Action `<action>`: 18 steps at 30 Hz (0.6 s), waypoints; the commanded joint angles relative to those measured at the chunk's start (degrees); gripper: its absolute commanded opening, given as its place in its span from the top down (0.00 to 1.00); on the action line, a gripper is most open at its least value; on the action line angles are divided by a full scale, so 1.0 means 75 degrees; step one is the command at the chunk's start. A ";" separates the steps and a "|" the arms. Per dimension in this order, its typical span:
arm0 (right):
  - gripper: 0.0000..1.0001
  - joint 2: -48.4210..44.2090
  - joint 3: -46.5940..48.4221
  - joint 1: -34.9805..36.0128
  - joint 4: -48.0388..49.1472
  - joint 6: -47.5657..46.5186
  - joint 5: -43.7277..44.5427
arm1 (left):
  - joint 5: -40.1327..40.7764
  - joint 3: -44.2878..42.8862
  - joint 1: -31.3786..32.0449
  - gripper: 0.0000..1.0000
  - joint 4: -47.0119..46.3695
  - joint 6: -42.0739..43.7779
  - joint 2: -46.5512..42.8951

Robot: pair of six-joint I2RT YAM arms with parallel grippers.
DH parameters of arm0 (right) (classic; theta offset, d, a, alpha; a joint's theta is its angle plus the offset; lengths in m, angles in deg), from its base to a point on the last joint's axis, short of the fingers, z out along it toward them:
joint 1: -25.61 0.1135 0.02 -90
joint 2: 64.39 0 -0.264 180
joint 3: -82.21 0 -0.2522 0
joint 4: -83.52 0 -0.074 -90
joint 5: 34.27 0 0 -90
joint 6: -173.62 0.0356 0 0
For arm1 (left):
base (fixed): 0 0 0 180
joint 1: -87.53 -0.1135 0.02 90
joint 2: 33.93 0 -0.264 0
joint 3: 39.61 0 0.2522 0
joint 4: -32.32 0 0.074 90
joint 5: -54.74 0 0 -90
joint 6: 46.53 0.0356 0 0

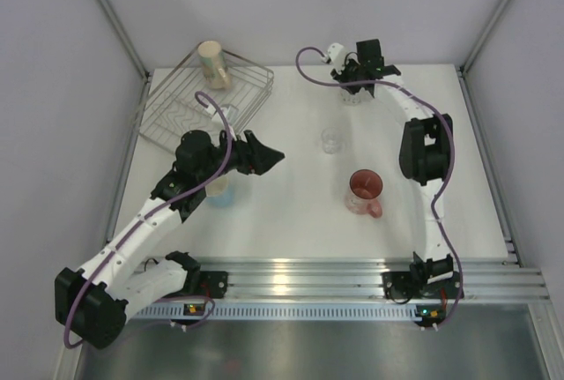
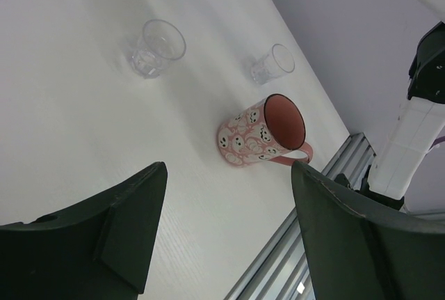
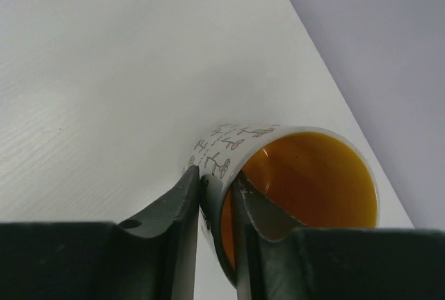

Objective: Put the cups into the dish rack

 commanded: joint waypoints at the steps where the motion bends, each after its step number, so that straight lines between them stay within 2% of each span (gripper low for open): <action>1: 0.82 0.0219 0.0337 0.0050 -0.0206 -0.0019 0.0217 | 0.0029 -0.0011 -0.0020 0.23 -0.0688 -0.0075 -0.0056; 2: 0.91 0.0219 0.0361 0.0062 -0.0218 0.0016 0.0205 | 0.0029 -0.0011 -0.0020 0.23 -0.0688 -0.0051 -0.0068; 4: 1.00 0.0242 0.0489 0.0073 -0.0381 0.0028 0.0054 | 0.0052 0.0012 -0.0009 0.23 -0.0676 -0.0040 -0.0080; 9: 1.00 -0.0084 0.0560 0.0109 -0.0324 0.0413 -0.0356 | 0.0170 0.0129 -0.0009 0.23 -0.0699 -0.0098 -0.0162; 12: 1.00 -0.0447 0.0490 0.0109 0.0167 0.1104 -0.0754 | 0.0205 0.0130 -0.0009 0.23 -0.0746 -0.0157 -0.0197; 18: 1.00 -0.1314 0.0127 0.0120 0.1771 0.3634 -0.1048 | 0.0264 -0.0046 -0.0020 0.24 -0.0746 -0.0262 -0.0244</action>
